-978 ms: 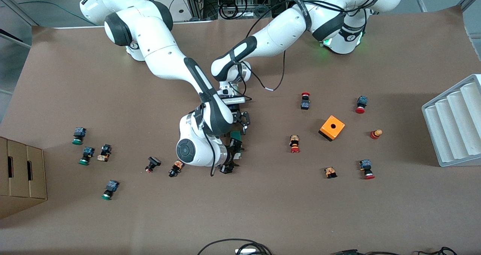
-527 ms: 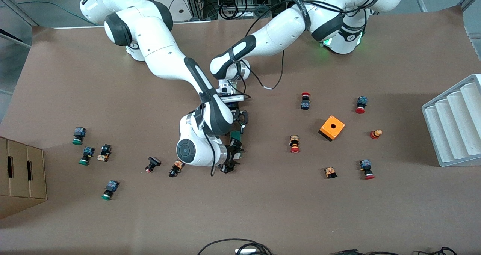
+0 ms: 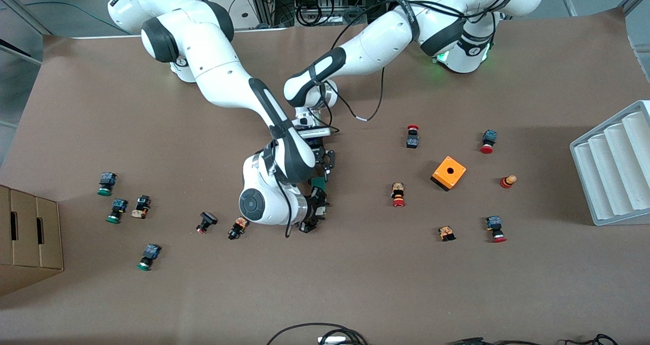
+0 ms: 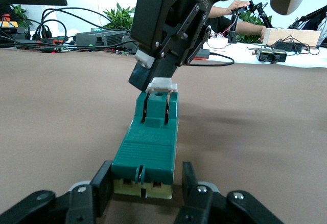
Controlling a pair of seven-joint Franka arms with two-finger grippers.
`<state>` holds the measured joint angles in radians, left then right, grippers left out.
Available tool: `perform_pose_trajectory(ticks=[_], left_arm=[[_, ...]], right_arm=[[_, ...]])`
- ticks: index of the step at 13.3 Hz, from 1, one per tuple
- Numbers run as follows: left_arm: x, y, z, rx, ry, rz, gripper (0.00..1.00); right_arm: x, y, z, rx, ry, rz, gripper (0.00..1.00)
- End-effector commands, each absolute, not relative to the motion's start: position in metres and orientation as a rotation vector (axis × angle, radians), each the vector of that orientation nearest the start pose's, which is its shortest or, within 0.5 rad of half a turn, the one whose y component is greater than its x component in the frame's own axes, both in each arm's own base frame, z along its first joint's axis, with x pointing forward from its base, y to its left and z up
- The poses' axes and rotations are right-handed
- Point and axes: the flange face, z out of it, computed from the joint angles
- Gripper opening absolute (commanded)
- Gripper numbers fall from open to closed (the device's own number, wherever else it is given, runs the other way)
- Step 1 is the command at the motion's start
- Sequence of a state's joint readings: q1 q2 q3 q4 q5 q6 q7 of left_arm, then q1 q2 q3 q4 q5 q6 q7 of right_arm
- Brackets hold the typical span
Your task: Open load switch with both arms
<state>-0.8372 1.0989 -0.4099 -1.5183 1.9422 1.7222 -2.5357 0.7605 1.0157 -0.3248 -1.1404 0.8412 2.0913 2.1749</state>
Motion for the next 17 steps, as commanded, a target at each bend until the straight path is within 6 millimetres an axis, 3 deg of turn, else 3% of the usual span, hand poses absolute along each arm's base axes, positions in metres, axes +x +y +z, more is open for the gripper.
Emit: perform_pose_trajectory(ticks=[1,17], left_arm=[[0.332,-0.588,0.046,-2.448,-0.254,-1.867,0.54],[0.332,-0.588,0.047,-2.447,-0.246,-1.866,0.50]], right_arm=[[0.640,0.430,0.198,-1.585,2.524,0.677,0.40],[0.634,0.429,0.218,-1.647,2.501,0.665,0.39]])
